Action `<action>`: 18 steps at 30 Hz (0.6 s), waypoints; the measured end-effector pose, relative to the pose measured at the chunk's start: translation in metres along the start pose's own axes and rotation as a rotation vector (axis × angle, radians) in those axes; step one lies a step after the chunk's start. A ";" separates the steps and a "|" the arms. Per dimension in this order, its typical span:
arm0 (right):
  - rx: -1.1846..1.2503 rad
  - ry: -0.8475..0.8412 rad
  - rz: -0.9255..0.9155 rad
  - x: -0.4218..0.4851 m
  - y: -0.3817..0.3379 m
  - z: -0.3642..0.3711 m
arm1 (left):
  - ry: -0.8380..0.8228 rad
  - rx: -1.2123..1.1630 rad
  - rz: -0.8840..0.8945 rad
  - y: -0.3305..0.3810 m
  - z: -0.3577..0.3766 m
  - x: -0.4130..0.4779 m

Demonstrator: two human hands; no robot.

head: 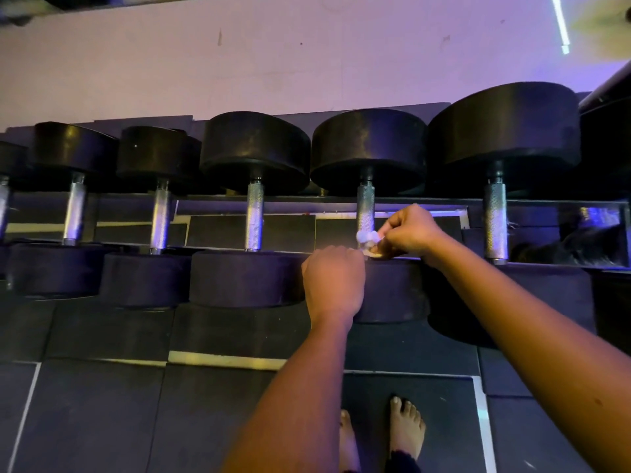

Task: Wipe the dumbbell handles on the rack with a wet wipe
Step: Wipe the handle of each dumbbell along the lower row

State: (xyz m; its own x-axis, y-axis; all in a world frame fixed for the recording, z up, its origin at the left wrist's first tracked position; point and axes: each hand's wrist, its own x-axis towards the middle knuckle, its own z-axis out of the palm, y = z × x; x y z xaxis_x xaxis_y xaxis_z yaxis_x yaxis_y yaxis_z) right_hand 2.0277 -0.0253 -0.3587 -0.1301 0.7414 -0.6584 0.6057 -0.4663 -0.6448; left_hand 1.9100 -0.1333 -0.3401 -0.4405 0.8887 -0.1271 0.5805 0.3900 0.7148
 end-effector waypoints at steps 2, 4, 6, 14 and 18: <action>0.177 0.127 0.027 0.004 -0.003 0.000 | 0.003 -0.001 -0.012 0.000 0.000 0.001; 0.332 0.321 0.019 0.011 -0.006 0.001 | 0.001 -0.003 -0.014 -0.001 0.001 0.001; 0.394 0.447 -0.023 0.020 -0.015 0.005 | -0.002 -0.004 -0.014 -0.001 0.000 0.000; -0.012 0.425 -0.092 0.017 -0.023 0.014 | 0.008 0.012 0.006 -0.001 0.000 0.000; -0.188 0.200 -0.052 -0.008 -0.008 0.023 | 0.002 0.013 0.003 -0.001 0.000 0.001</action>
State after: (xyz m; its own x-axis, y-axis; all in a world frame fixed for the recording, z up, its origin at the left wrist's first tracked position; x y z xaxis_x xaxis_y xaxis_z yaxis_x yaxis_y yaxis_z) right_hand 2.0061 -0.0386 -0.3573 -0.0186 0.8514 -0.5242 0.7399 -0.3409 -0.5799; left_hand 1.9091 -0.1333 -0.3408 -0.4405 0.8892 -0.1235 0.5904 0.3906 0.7063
